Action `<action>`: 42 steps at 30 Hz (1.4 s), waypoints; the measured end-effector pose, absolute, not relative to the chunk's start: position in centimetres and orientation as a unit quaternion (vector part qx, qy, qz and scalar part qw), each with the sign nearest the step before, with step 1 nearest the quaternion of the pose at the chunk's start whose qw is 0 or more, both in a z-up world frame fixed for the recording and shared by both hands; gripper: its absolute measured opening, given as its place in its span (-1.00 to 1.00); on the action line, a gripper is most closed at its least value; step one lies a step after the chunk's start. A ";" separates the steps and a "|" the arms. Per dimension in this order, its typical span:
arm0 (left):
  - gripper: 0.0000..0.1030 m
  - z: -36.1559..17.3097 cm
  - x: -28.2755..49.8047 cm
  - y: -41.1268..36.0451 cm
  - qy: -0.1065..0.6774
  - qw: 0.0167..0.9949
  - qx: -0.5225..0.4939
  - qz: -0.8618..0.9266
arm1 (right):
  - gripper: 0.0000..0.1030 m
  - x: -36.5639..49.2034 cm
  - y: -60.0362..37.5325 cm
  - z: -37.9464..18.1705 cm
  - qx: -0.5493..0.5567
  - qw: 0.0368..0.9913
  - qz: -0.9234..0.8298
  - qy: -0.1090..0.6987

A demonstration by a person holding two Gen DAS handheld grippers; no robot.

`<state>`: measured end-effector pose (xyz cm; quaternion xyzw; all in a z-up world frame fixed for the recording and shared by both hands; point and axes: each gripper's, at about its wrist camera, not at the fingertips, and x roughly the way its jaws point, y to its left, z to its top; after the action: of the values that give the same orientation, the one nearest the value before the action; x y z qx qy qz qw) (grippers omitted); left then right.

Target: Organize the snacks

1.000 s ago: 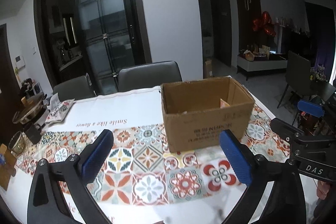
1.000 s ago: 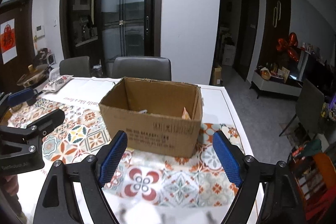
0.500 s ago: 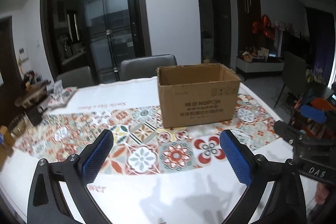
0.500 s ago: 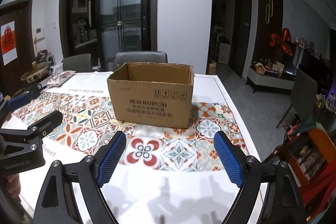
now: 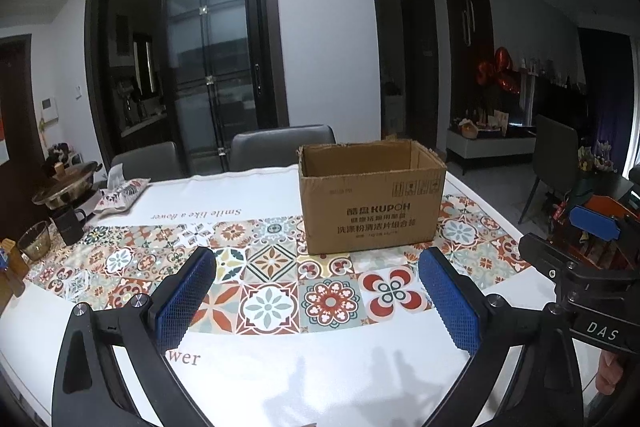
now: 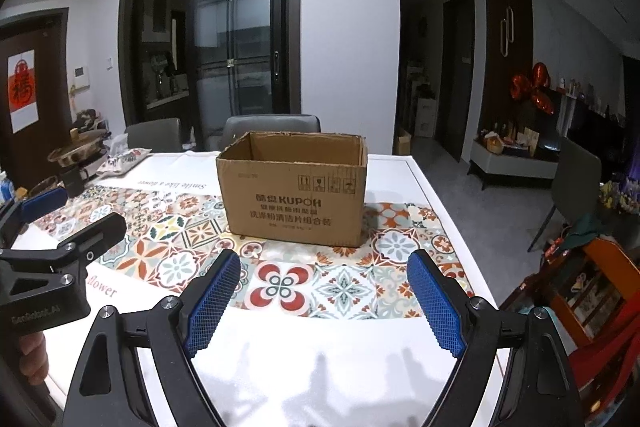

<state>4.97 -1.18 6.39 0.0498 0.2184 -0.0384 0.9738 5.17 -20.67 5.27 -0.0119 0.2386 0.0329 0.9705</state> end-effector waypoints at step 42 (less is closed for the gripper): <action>1.00 6.4 4.7 -1.2 0.213 0.975 0.053 -0.040 | 0.67 4.0 -20.8 5.9 -0.018 0.974 0.035 0.221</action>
<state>4.69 -1.21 6.42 0.0527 0.2130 -0.0401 0.9748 3.98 -20.75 5.91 -0.0178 0.2213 0.0353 0.9744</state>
